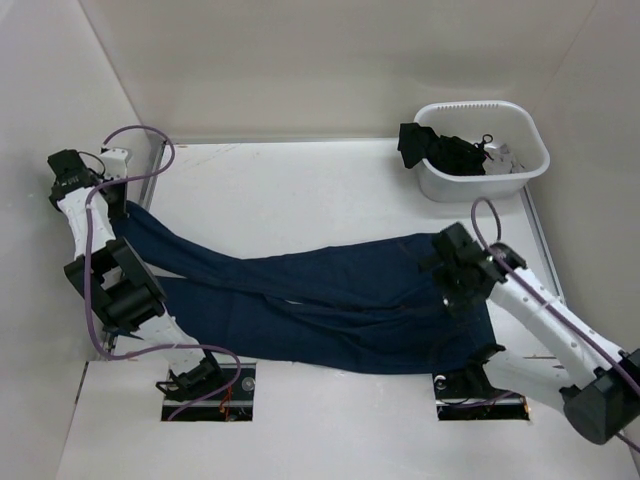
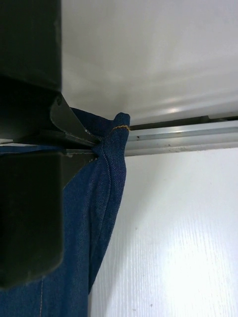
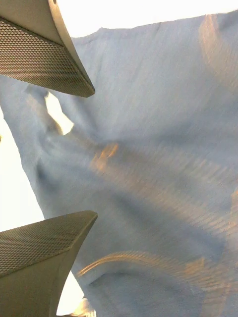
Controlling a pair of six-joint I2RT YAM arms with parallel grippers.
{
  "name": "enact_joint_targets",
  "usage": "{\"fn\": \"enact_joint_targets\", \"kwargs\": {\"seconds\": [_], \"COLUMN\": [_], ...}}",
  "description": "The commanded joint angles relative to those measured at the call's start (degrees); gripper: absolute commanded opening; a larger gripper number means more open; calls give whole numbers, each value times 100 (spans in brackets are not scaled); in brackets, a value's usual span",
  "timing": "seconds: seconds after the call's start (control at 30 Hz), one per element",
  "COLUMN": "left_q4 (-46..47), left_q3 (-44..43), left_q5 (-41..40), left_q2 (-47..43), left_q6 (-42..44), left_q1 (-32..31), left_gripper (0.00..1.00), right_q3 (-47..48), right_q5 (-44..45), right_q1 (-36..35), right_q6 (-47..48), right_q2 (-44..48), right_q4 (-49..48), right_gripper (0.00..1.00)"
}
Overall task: Fold and stack the trousers
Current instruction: Fold the trousers
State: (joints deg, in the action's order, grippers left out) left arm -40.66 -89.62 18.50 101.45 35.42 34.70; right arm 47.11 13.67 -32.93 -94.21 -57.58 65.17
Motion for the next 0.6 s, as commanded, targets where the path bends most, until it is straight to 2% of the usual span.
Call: {"fn": "enact_joint_targets", "kwargs": {"seconds": [0.0, 0.07, 0.1, 0.17, 0.3, 0.43, 0.57], "left_q4": [85, 85, 85, 85, 85, 85, 85], "left_q3": [6, 15, 33, 59, 112, 147, 156], "left_q5": [154, 136, 136, 127, 127, 127, 84], "left_q2": [-257, -240, -240, -240, -257, -249, -240], "left_q6": [123, 106, 106, 88, 53, 18, 26], "left_q1": [-116, -125, -125, -125, -125, -125, -64], "left_gripper": [1, 1, 1, 1, 1, 1, 2], "right_q3": [789, 1044, 1159, 1370, 2159, 3083, 3401], "right_q5": [865, 699, 655, 724, 1541, 1586, 1481], "right_q1": [842, 1353, 1520, 1776, 1865, 1865, 2154], "right_q6": [2540, 3704, 3874, 4033, 4691, 5272, 5396], "right_q2": [-681, -1323, -1622, -2211, -3537, -4532, -5025], "right_q4": [-299, -1003, -1206, -1532, -1867, -1990, -2026], "right_gripper": [100, 100, 100, 100, 100, 100, 100]}}
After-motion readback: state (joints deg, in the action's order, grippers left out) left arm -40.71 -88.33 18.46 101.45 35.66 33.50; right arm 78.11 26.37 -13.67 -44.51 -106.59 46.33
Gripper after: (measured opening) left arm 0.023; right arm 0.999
